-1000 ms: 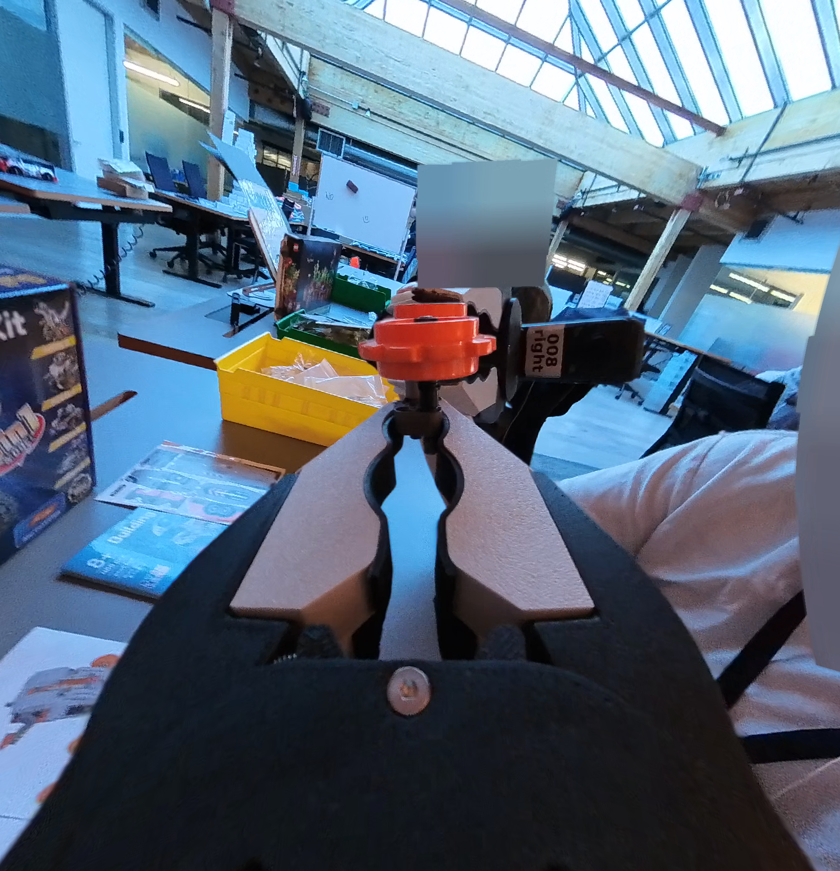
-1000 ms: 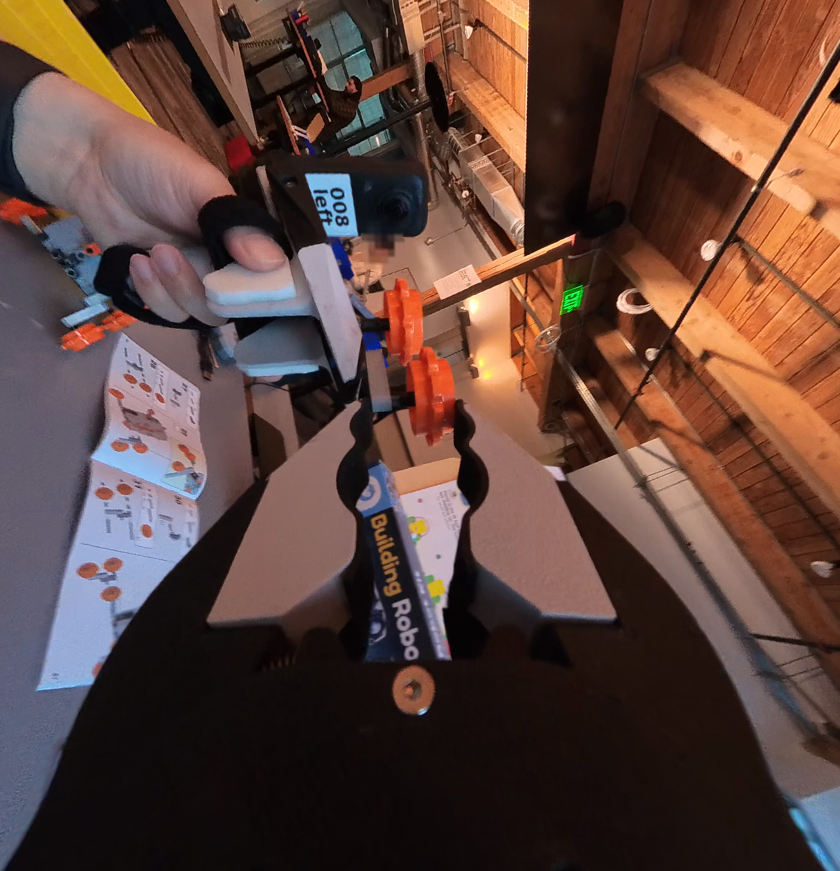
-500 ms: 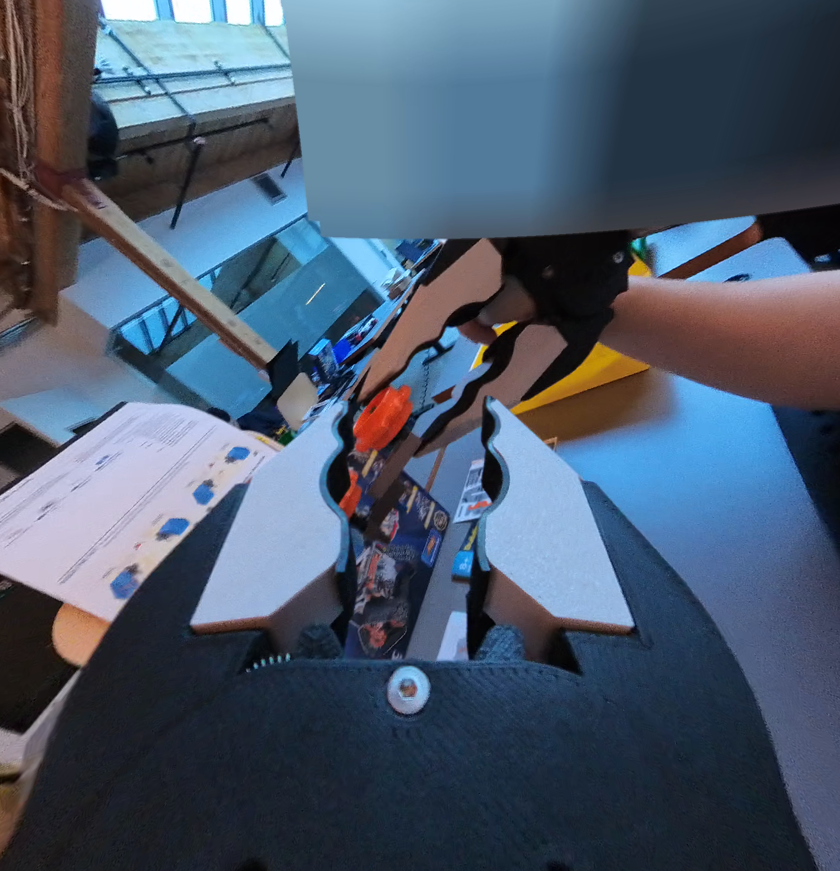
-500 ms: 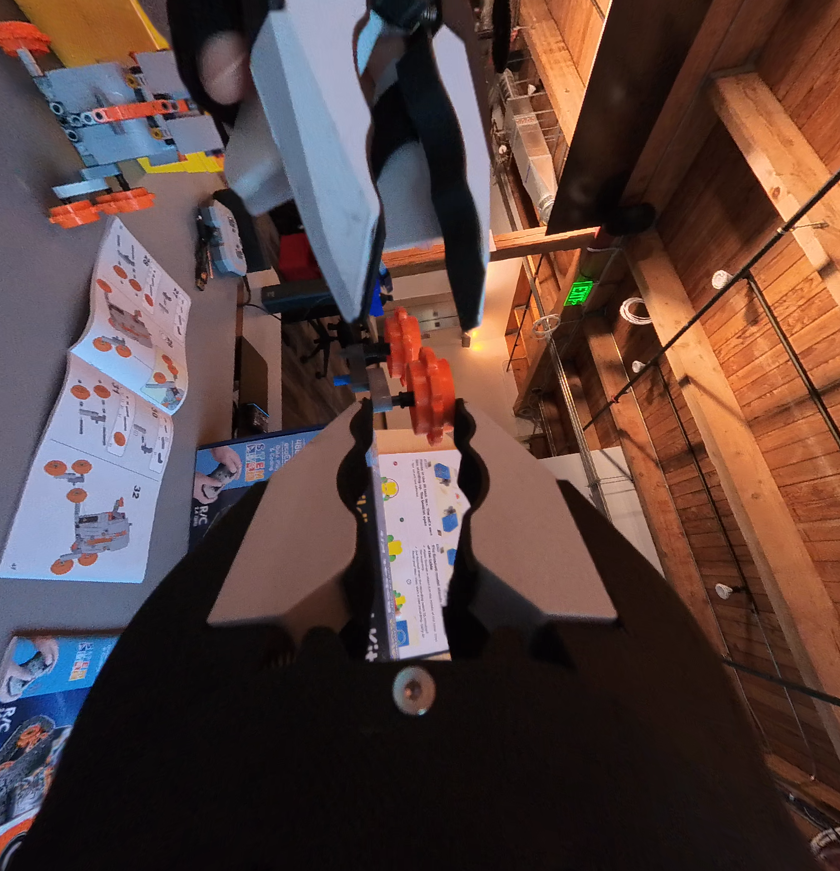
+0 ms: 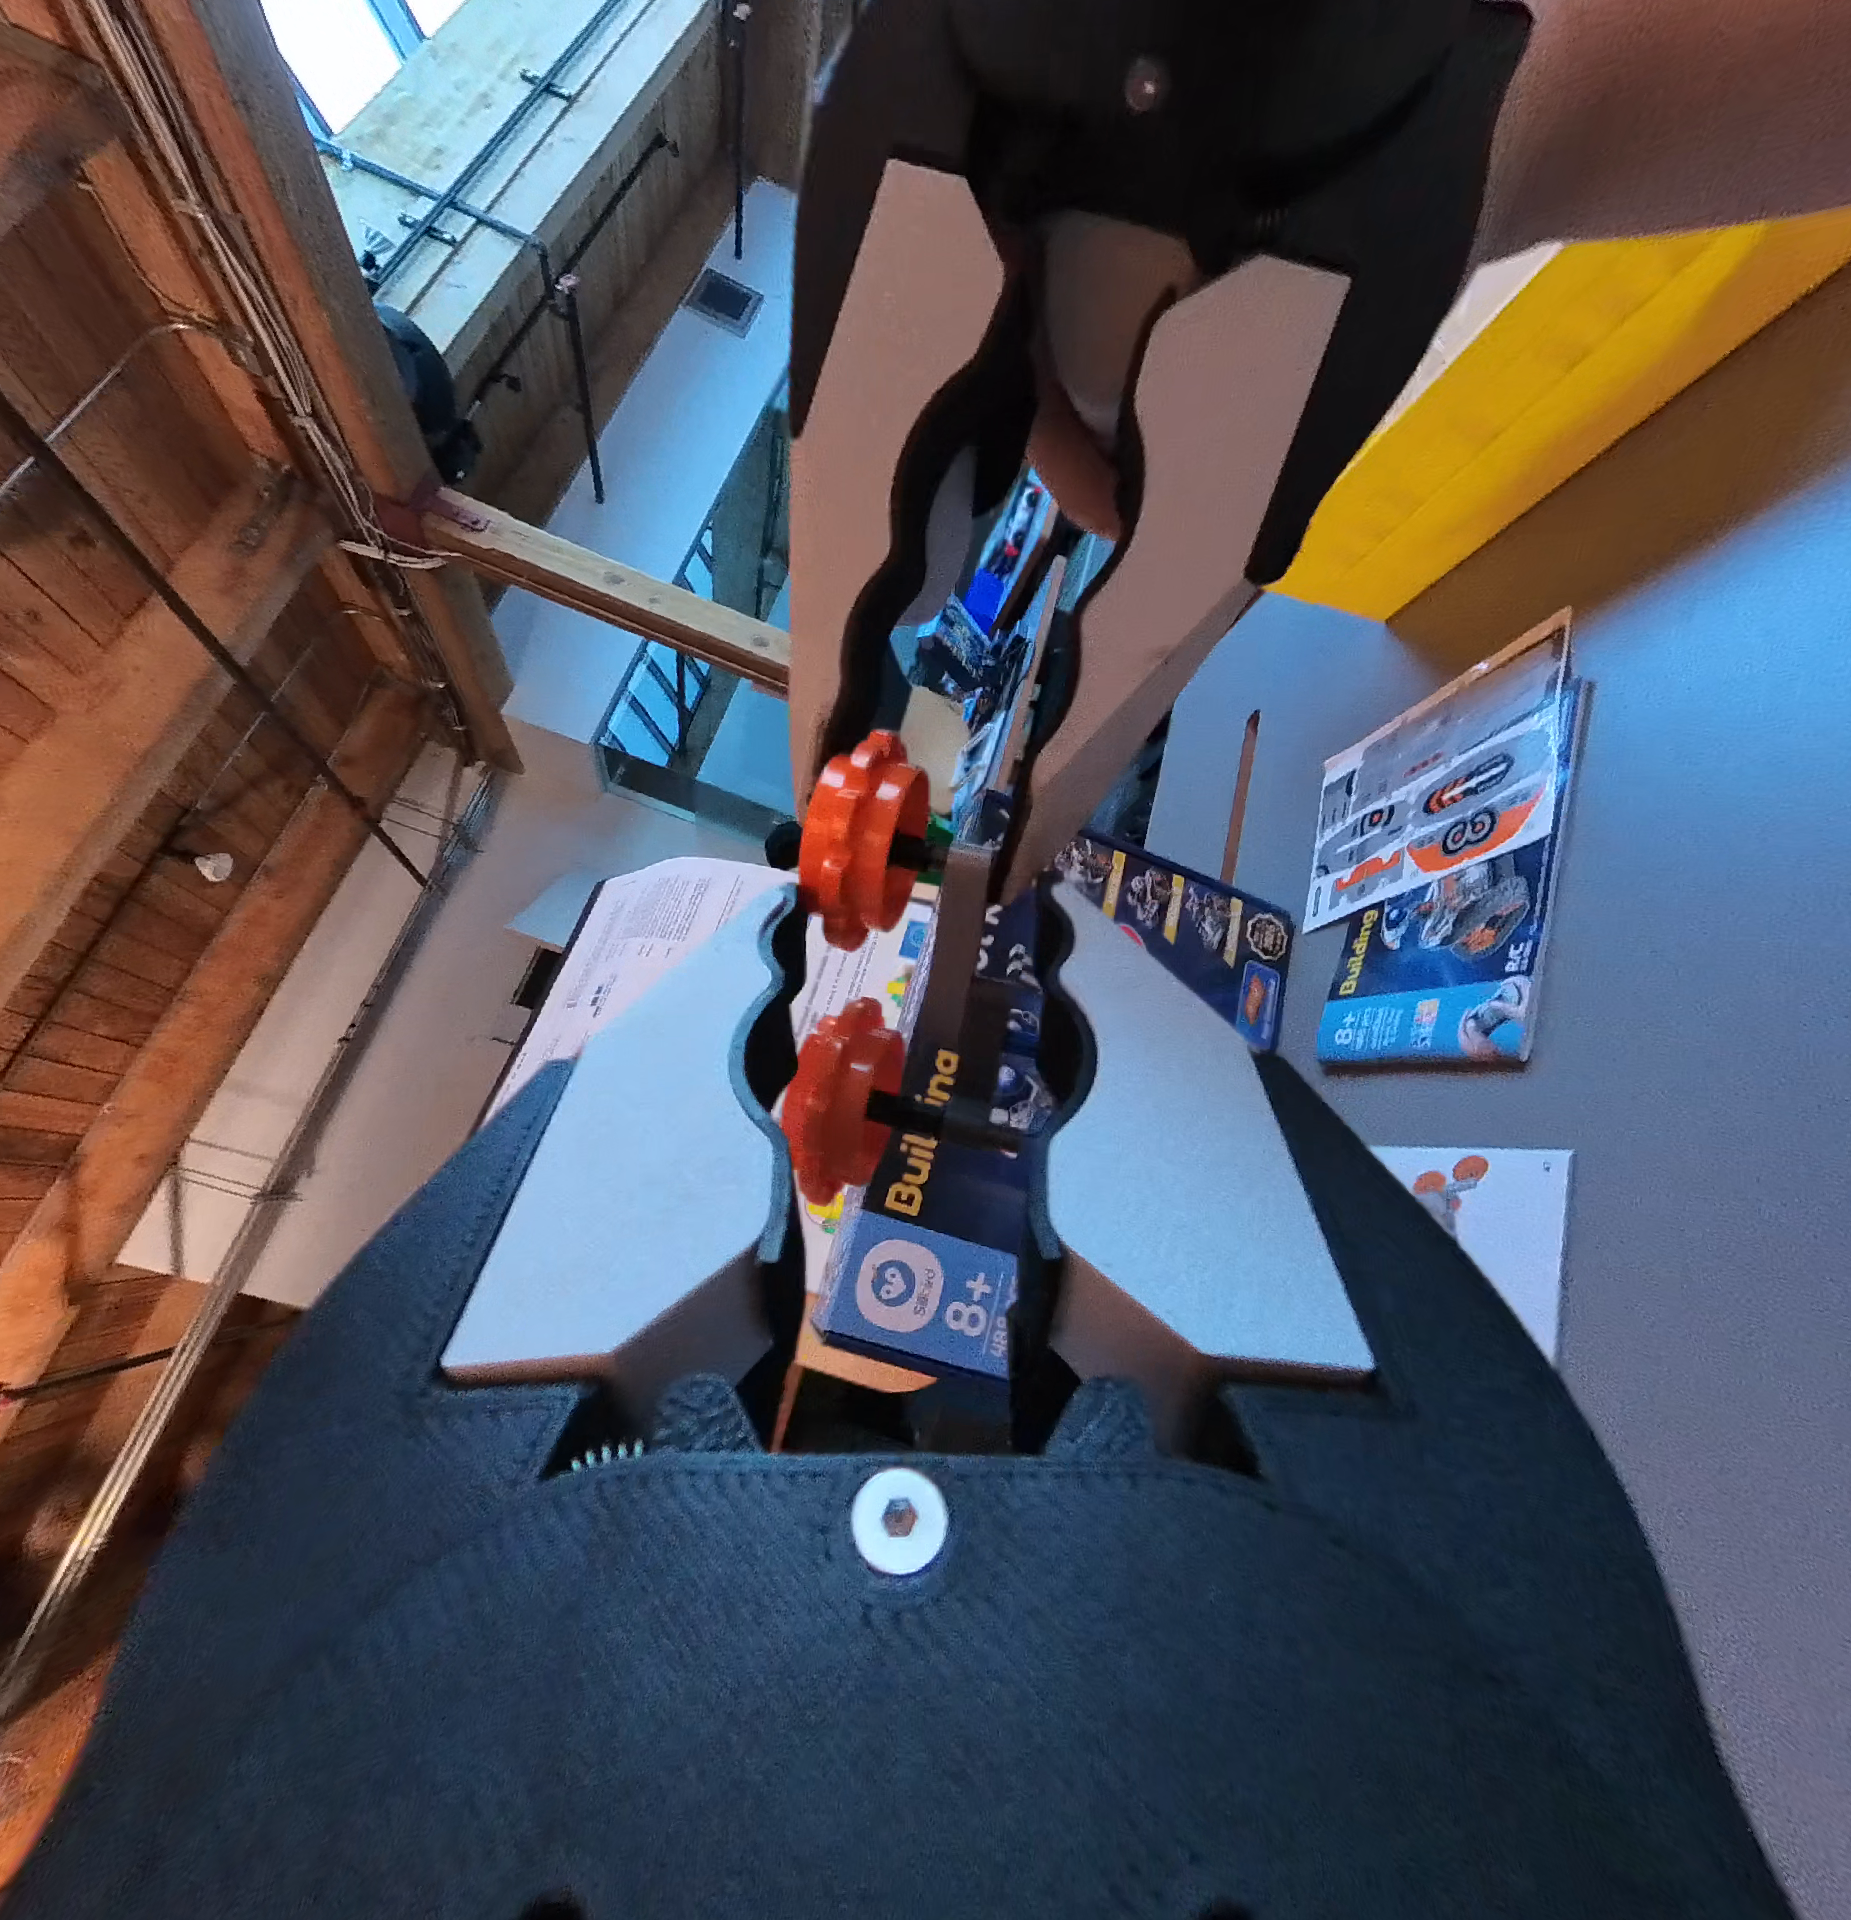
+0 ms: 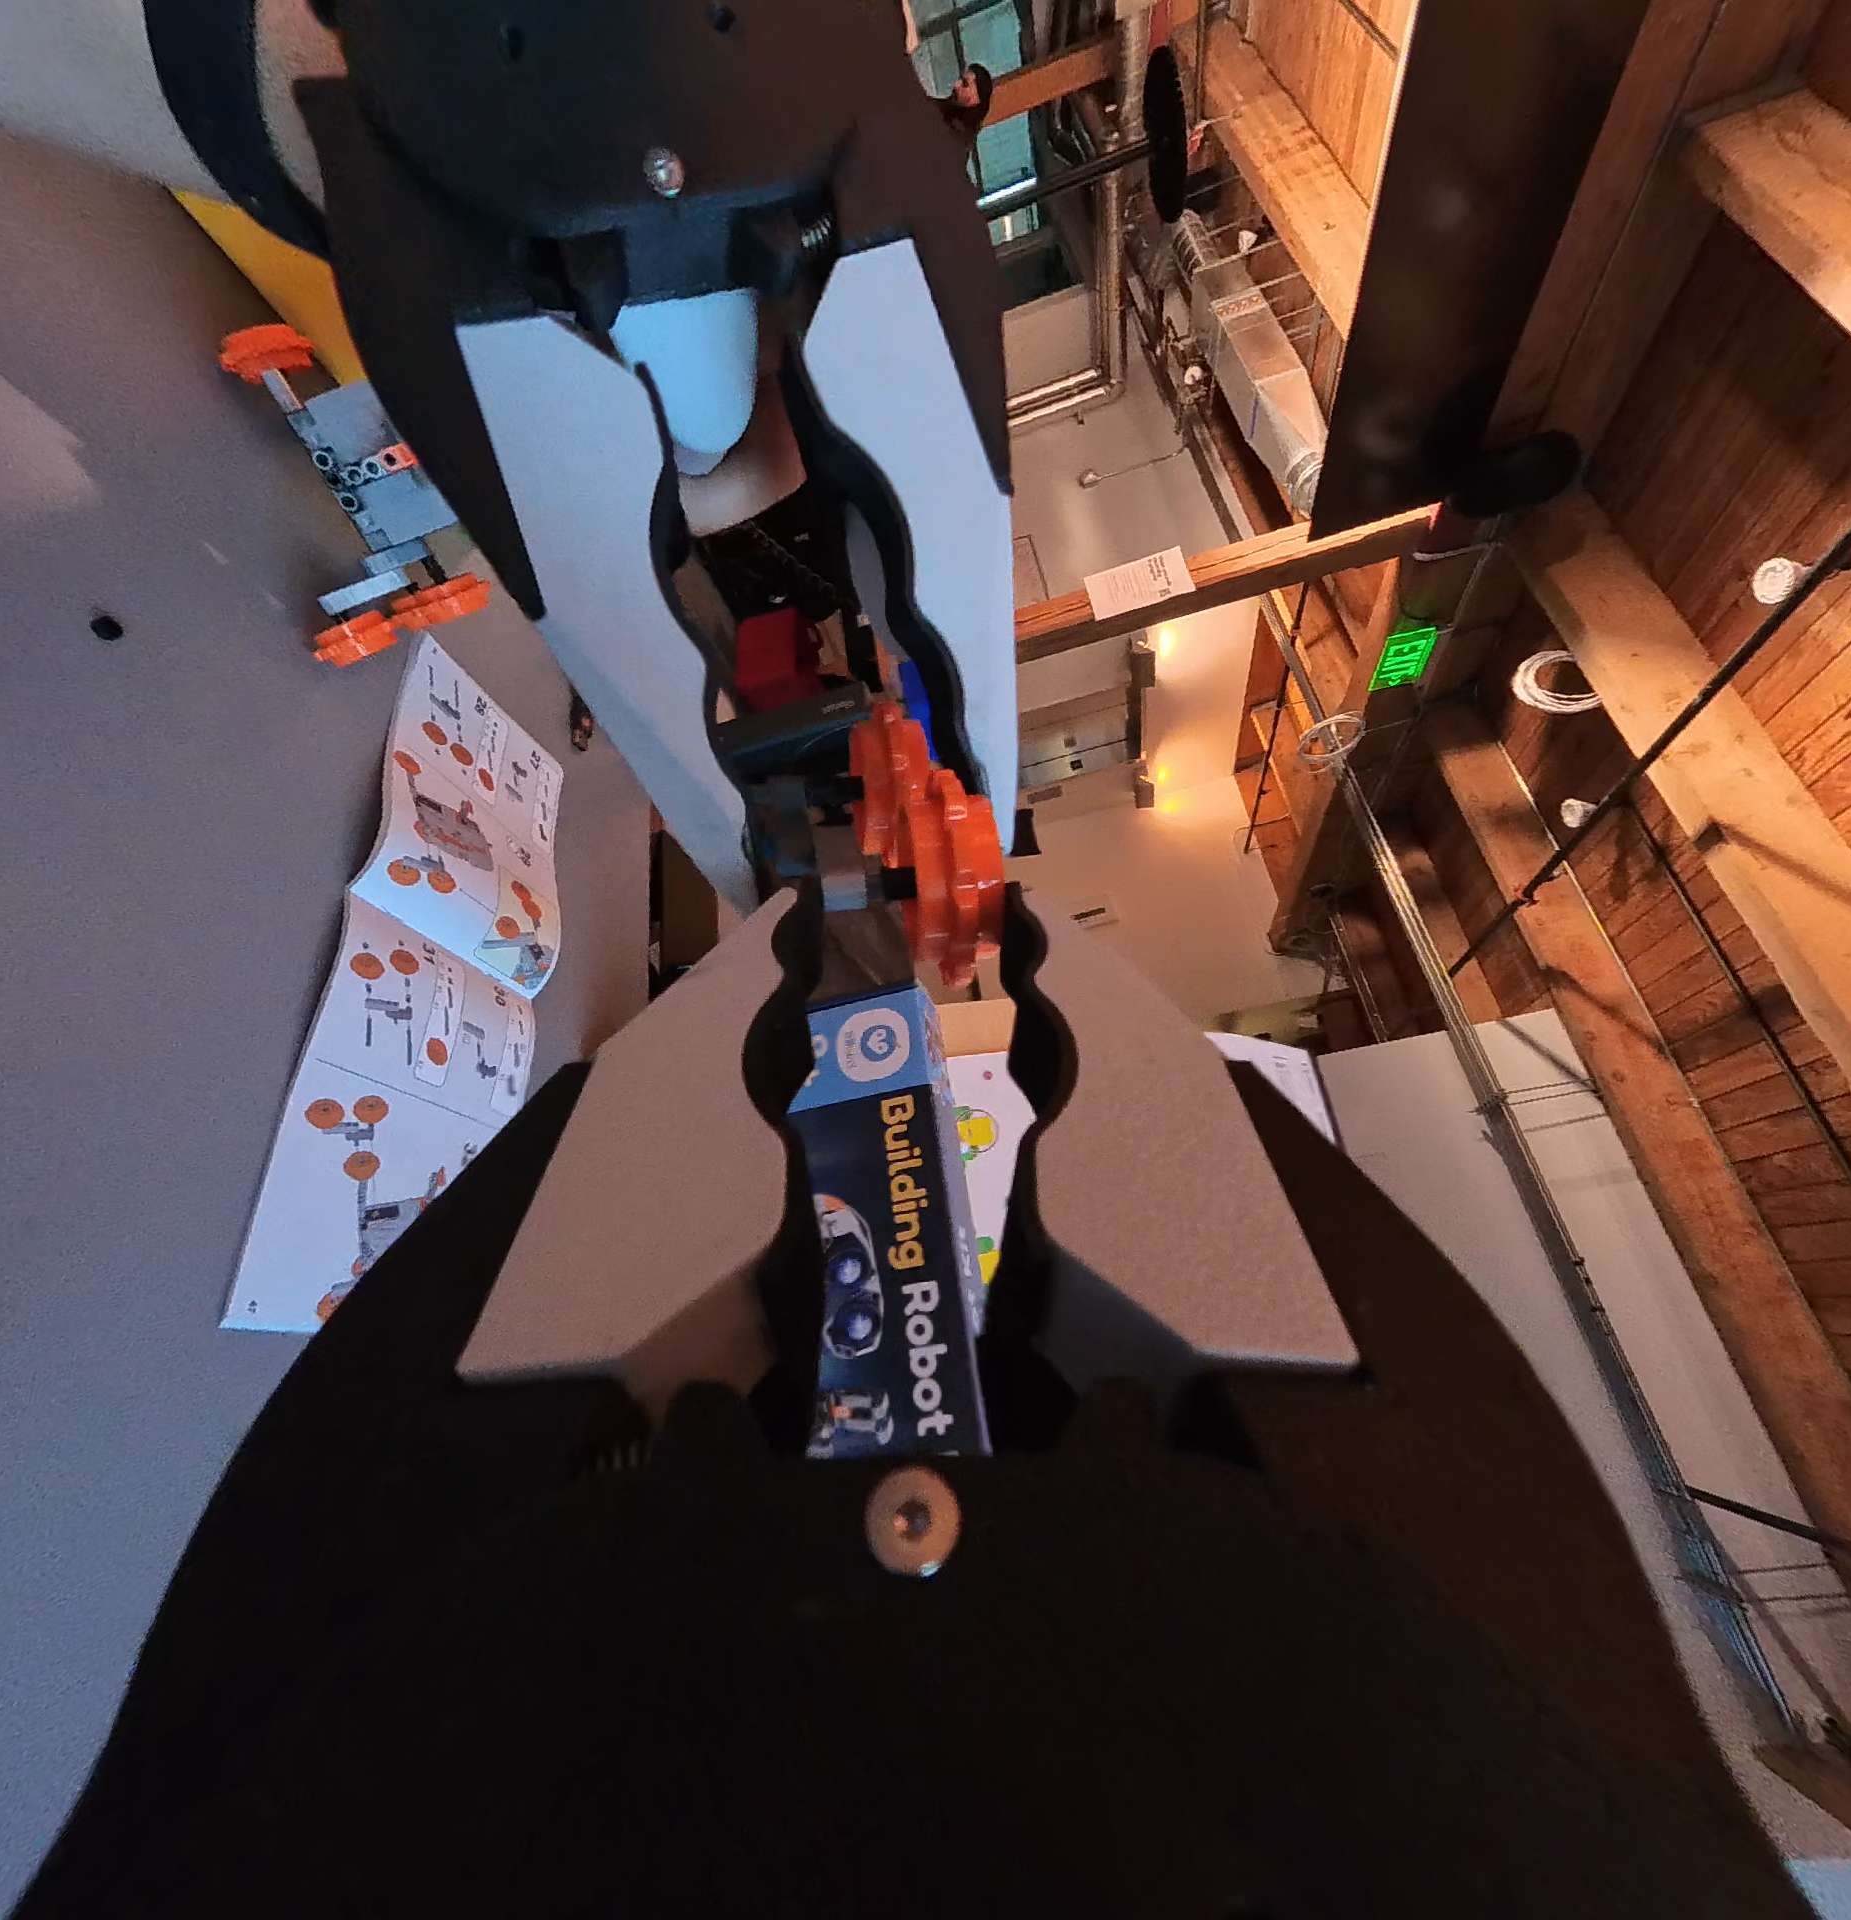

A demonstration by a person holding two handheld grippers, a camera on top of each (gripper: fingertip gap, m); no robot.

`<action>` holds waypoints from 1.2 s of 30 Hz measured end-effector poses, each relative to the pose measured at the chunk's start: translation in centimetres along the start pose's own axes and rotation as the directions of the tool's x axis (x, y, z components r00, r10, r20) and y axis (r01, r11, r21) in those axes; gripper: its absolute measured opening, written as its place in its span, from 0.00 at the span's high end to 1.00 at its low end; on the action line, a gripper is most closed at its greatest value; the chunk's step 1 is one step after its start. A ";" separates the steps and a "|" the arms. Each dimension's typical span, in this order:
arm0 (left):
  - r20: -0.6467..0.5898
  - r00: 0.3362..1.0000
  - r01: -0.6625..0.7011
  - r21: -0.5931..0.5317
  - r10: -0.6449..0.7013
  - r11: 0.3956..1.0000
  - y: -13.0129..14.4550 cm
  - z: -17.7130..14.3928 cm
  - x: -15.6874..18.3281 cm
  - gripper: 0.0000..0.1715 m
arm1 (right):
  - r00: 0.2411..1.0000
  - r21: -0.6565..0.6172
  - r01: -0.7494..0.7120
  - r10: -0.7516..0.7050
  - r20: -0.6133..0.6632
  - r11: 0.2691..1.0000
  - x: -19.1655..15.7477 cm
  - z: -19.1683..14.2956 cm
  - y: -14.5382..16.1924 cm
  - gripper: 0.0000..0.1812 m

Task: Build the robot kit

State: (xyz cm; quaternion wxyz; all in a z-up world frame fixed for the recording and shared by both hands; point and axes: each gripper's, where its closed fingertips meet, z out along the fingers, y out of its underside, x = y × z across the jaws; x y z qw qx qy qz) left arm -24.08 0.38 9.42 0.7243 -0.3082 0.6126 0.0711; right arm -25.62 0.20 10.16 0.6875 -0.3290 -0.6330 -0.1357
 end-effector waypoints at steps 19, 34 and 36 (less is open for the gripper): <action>0.094 0.994 -0.060 0.007 0.059 0.998 0.0 0.8 -0.3 0.75 | 0.997 -0.012 -0.075 0.075 0.007 0.997 0.2 -0.2 -0.1 0.82; 0.197 0.978 -0.056 -0.098 0.075 0.994 0.9 1.4 -1.0 0.77 | 0.997 -0.060 -0.070 0.068 -0.040 0.996 0.7 0.3 0.9 0.82; 0.207 0.976 -0.048 -0.113 0.071 0.992 1.1 1.6 -0.9 0.78 | 0.995 -0.058 -0.090 0.087 -0.043 0.994 0.7 0.5 1.2 0.82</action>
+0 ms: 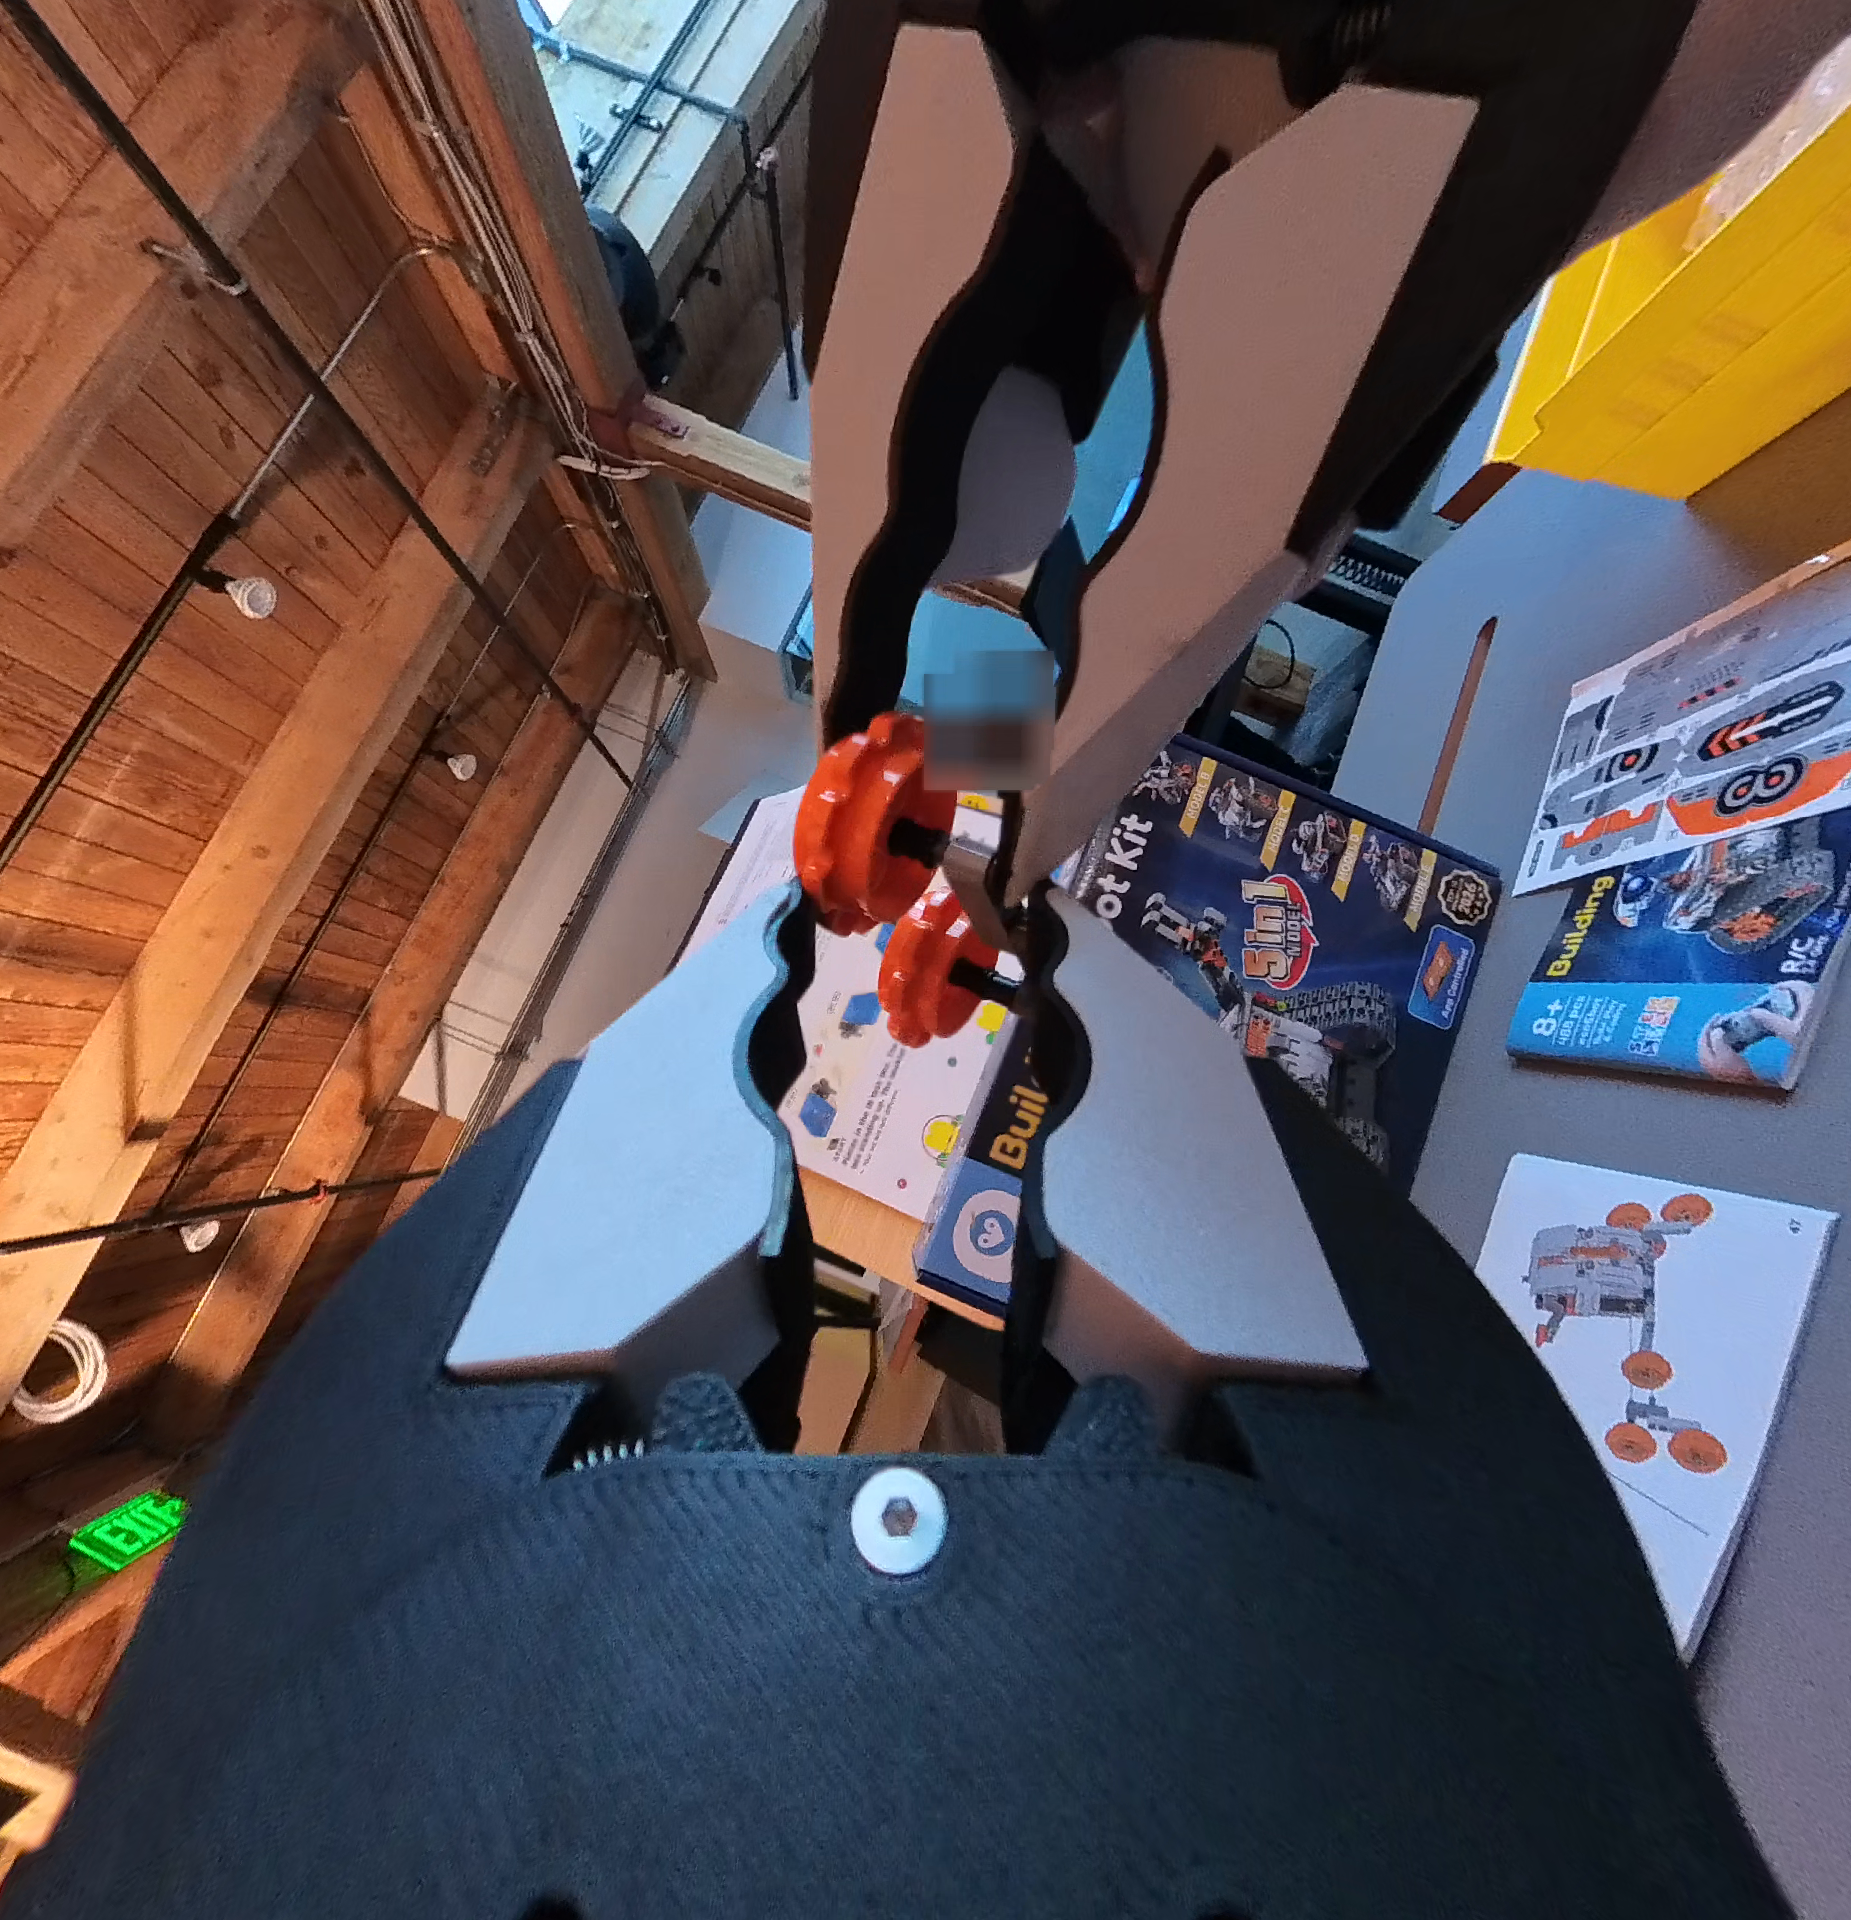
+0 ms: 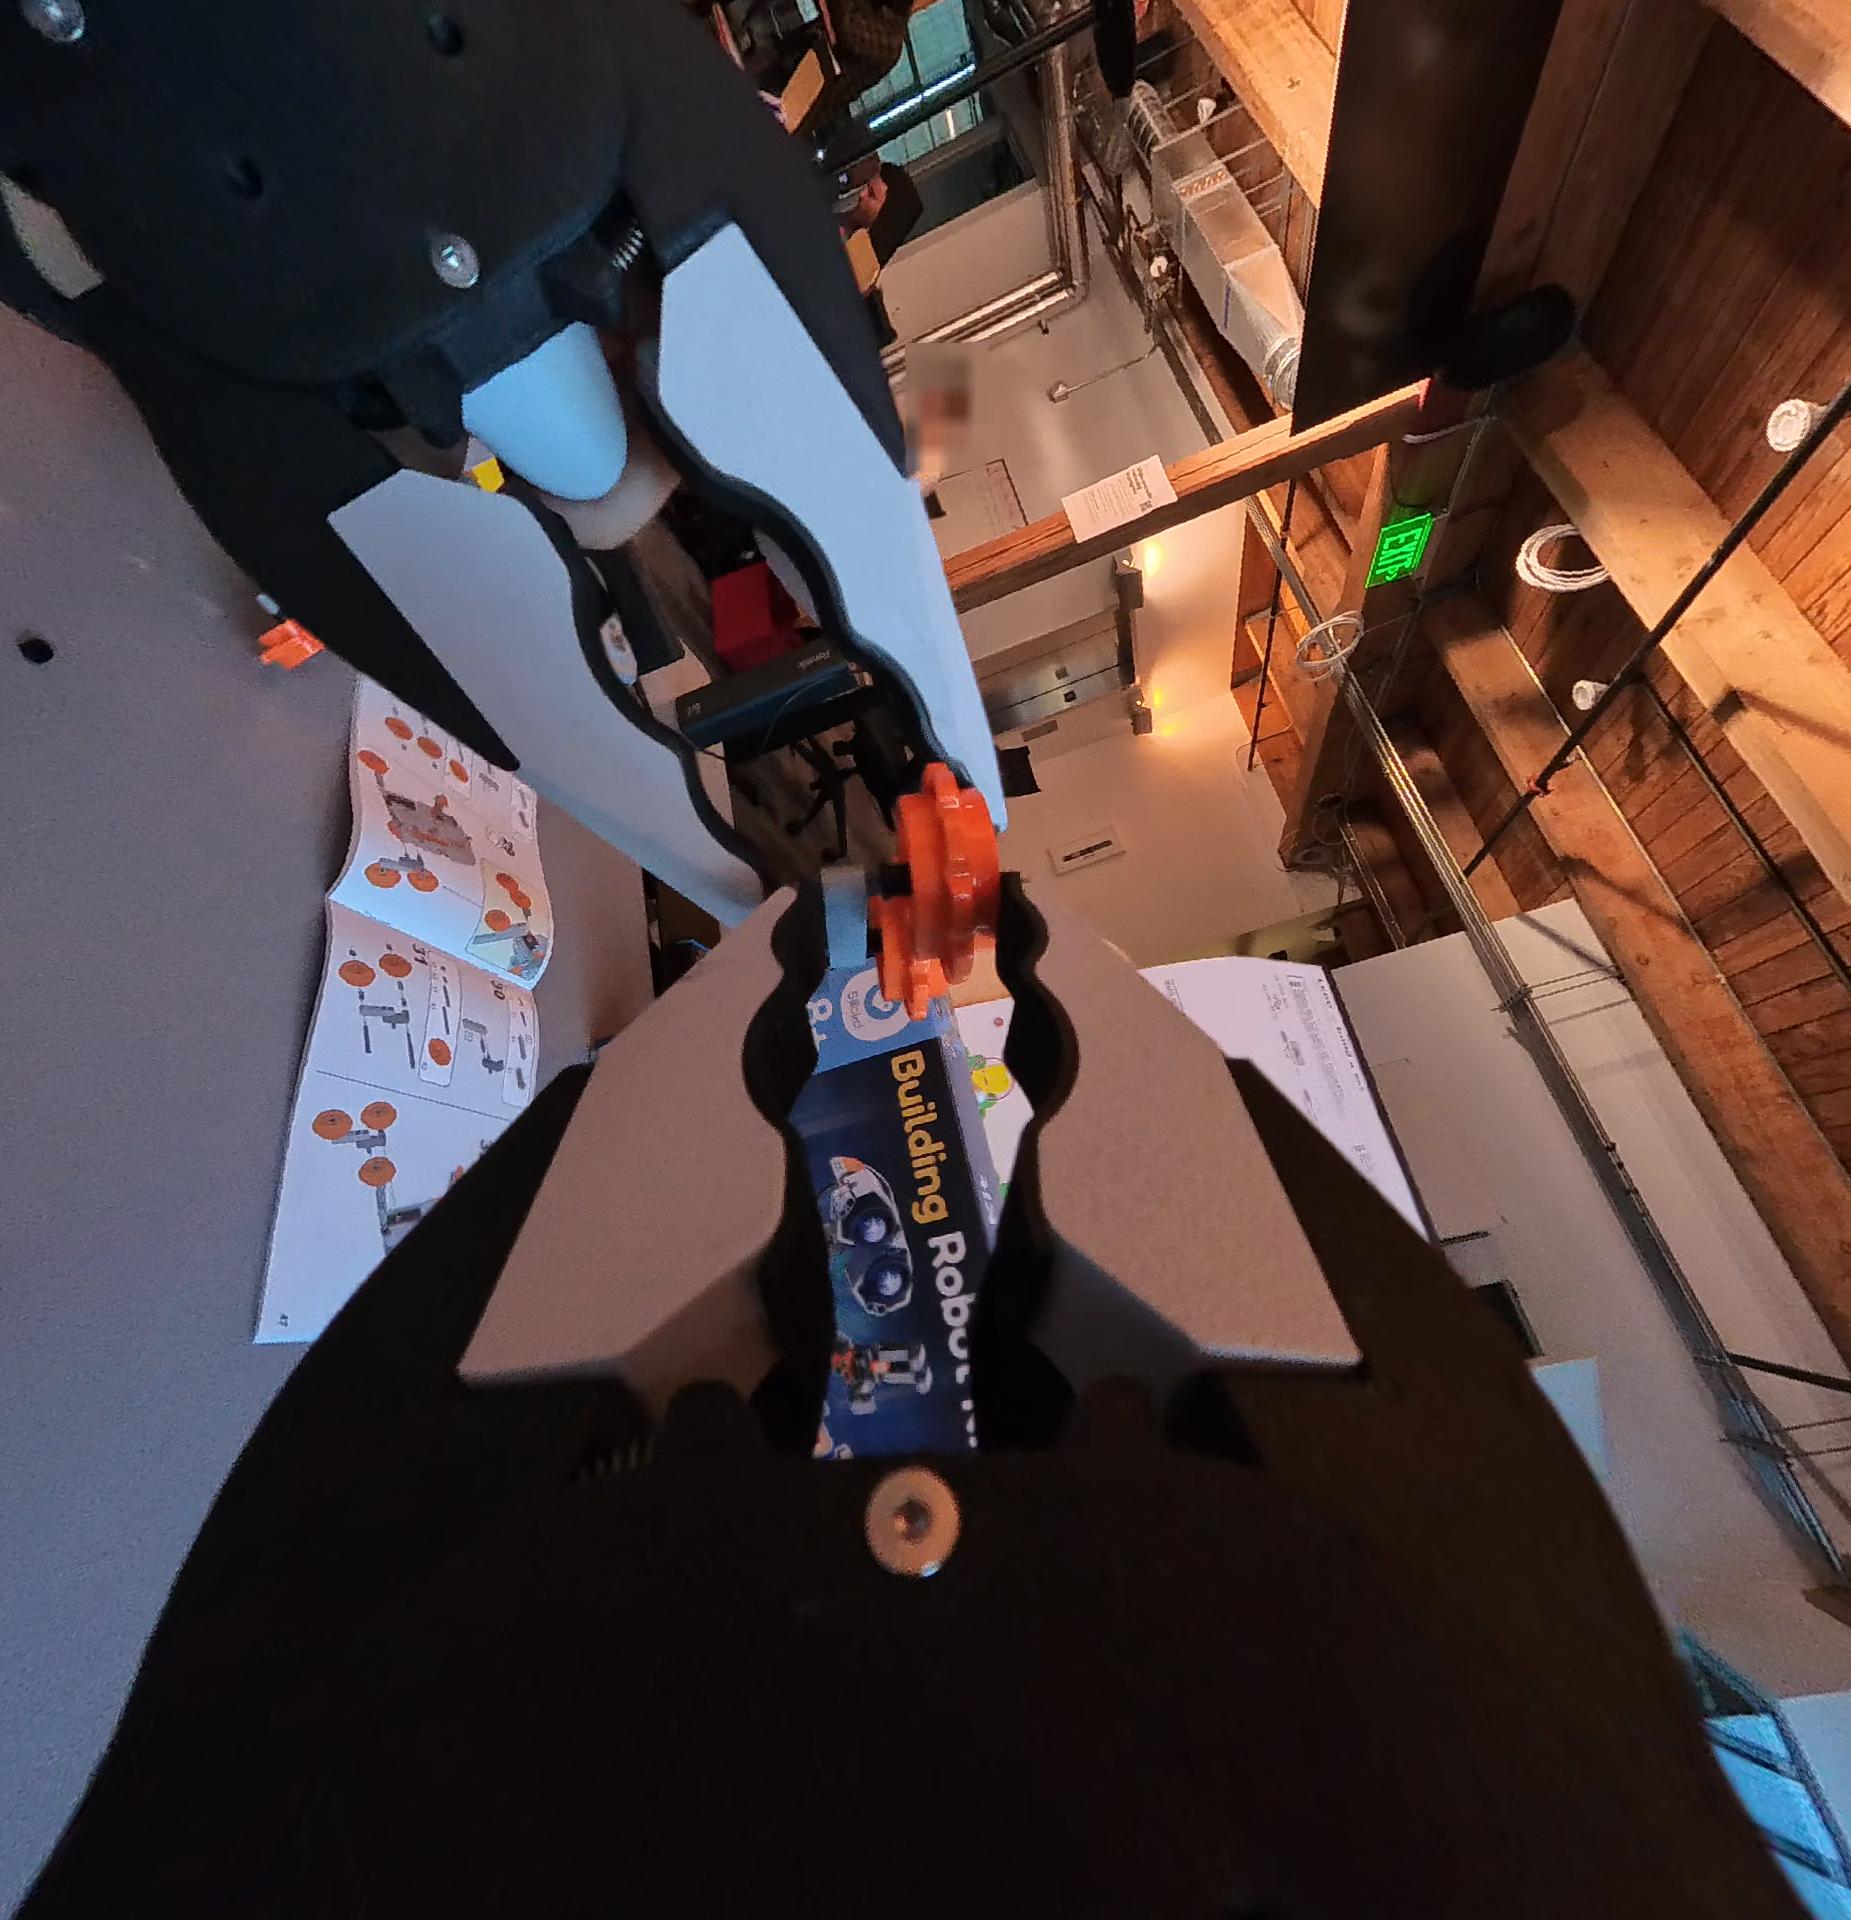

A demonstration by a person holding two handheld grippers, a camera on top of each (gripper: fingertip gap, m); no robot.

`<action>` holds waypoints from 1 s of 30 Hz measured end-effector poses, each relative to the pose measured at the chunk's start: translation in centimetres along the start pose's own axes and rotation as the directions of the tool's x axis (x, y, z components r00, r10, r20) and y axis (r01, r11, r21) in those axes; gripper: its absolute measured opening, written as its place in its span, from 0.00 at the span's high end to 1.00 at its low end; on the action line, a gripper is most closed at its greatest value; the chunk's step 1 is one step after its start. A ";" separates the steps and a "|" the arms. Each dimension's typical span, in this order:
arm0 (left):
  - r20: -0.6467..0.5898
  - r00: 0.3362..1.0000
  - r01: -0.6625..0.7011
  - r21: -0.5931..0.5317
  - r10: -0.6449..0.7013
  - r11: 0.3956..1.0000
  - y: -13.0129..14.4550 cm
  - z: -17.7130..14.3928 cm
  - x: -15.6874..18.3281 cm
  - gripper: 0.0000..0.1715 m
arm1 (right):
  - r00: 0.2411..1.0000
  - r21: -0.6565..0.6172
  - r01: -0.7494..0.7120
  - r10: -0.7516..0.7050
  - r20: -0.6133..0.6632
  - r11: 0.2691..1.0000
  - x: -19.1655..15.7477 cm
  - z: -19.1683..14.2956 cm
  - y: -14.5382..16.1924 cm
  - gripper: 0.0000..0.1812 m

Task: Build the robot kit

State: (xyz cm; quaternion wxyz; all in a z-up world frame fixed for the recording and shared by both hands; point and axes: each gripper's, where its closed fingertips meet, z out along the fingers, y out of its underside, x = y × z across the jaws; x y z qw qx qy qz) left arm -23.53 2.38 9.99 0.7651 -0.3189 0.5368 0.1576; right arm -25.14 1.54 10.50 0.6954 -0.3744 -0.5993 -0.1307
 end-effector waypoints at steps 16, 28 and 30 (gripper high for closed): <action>0.029 0.999 -0.029 -0.063 0.031 0.998 1.3 0.5 -0.2 0.78 | 0.998 -0.007 -0.040 0.040 -0.051 0.999 0.3 0.9 1.0 0.81; -0.051 0.998 -0.036 0.038 0.038 0.999 1.0 0.6 0.8 0.70 | 0.977 -0.031 0.212 -0.213 -0.026 0.977 -0.8 0.5 0.6 0.82; -0.062 0.996 -0.056 0.045 0.058 0.997 1.0 0.6 1.2 0.73 | 0.974 -0.022 0.224 -0.224 -0.016 0.974 -1.1 0.5 0.6 0.82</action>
